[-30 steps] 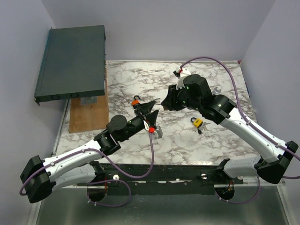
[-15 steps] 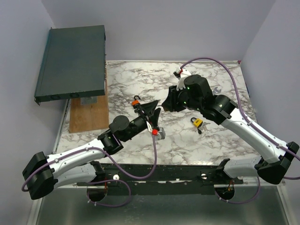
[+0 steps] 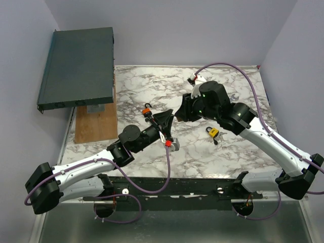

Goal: Lock with the key
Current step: Pick up the lock from the center of the board.

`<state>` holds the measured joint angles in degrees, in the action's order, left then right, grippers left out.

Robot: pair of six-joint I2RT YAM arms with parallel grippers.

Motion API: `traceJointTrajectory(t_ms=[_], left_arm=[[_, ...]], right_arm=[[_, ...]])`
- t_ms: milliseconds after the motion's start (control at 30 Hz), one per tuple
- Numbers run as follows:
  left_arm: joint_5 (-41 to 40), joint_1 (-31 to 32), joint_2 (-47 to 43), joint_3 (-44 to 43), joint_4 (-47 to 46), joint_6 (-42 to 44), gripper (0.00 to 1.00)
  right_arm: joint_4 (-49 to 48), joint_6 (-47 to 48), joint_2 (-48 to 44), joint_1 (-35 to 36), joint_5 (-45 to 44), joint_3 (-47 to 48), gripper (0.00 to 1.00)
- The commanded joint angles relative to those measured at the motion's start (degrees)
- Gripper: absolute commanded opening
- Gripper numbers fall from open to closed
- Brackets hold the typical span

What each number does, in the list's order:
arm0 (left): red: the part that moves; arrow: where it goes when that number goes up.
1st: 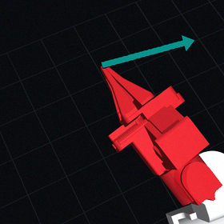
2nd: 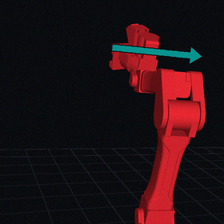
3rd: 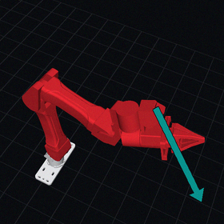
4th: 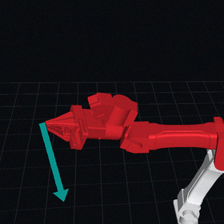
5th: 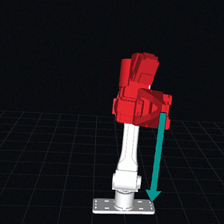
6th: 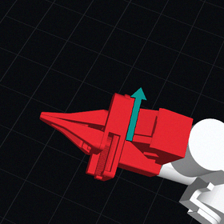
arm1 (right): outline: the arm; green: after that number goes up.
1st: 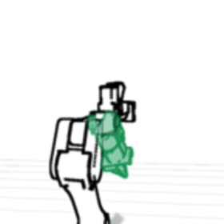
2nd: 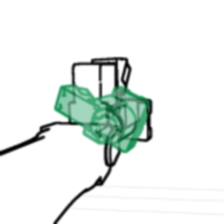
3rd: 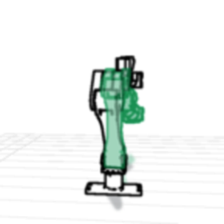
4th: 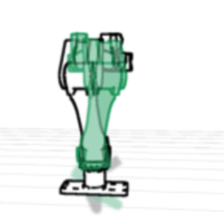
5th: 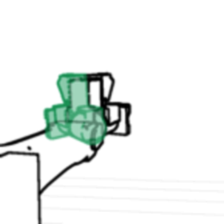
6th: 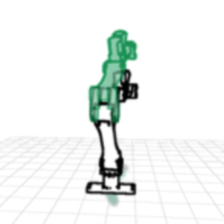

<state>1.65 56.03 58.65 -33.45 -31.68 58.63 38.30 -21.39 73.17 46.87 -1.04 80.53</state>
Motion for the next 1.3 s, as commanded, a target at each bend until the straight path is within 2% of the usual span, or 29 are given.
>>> traceJointTrajectory(t_ms=[0, 100, 433, 733, 767, 933, 1033, 1133, 1267], left_arm=[[-0.40, 0.74, 0.58, -0.31, -1.20, 0.00, 0.24], [-0.52, 0.83, 0.76, -0.29, -0.88, -0.51, 0.22], [-0.64, 1.01, 0.13, -0.65, 1.32, -2.69, 0.00], [-0.86, 1.01, -1.23, -3.78, 5.83, -12.54, 0.00], [-0.79, 0.94, -1.62, -4.41, 7.13, -14.75, 0.00], [-0.01, 0.67, -4.20, -8.02, 13.86, -26.15, 0.00], [2.54, -1.14, -6.60, -10.89, 19.69, -33.97, 0.00], [6.03, -4.00, -8.52, -15.39, 27.77, -42.59, 0.00], [12.96, -7.96, -10.47, -21.64, 38.98, -49.70, 0.00]], right_arm=[[0.19, 0.01, -1.79, 0.04, 2.15, 0.90, 0.15], [0.28, 0.02, -1.80, 0.07, 2.14, 0.90, 0.15], [0.19, -0.03, -2.41, 0.07, 1.86, 0.86, 0.15], [-0.37, -0.05, -2.80, 0.12, 1.41, 0.83, 0.16], [-0.62, -0.01, -3.06, 0.07, 1.35, 0.70, 0.19], [-4.55, 1.74, -7.12, 0.06, -0.98, -0.78, 0.52], [-8.68, 3.77, -10.02, 0.06, 1.91, -1.96, 0.67], [-11.71, 5.54, -12.08, 0.07, 6.96, -2.39, 0.71], [-15.09, 7.14, -13.76, 0.06, 15.24, -2.46, 0.74]])
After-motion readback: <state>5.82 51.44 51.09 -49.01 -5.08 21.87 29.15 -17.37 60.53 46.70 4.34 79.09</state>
